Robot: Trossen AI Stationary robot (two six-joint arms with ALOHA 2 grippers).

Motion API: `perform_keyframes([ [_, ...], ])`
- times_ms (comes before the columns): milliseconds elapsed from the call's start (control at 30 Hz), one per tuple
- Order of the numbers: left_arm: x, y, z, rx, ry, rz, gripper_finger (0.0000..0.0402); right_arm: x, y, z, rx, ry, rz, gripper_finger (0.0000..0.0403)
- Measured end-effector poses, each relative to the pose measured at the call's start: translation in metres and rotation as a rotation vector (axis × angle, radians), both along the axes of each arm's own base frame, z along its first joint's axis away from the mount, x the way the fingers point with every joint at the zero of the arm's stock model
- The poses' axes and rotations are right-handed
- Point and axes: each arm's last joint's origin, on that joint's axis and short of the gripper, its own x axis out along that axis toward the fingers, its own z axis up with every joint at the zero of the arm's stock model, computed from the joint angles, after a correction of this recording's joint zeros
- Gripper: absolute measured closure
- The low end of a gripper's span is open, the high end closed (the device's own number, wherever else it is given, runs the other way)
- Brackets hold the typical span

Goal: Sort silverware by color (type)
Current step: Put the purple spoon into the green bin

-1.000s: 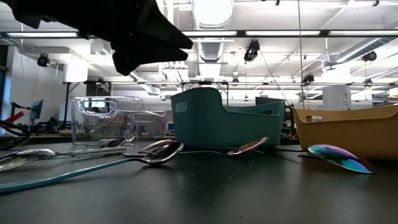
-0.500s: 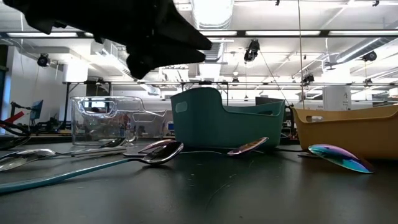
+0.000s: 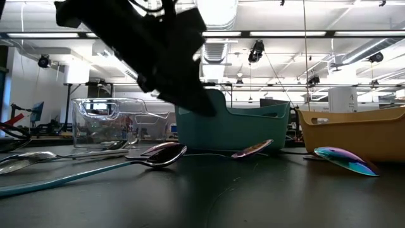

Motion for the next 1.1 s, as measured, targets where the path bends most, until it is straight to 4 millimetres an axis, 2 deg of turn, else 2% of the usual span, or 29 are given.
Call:
perform_keyframes([
  [267, -0.004, 0.004, -0.012, 0.017, 0.108, -0.03, 0.0279, -0.002, -0.001, 0.002, 0.01, -0.004, -0.004, 0.0211],
  [1100, -0.009, 0.01, -0.025, -0.062, 0.098, -0.07, 0.0279, -0.002, -0.001, 0.002, 0.013, -0.005, -0.005, 0.0211],
])
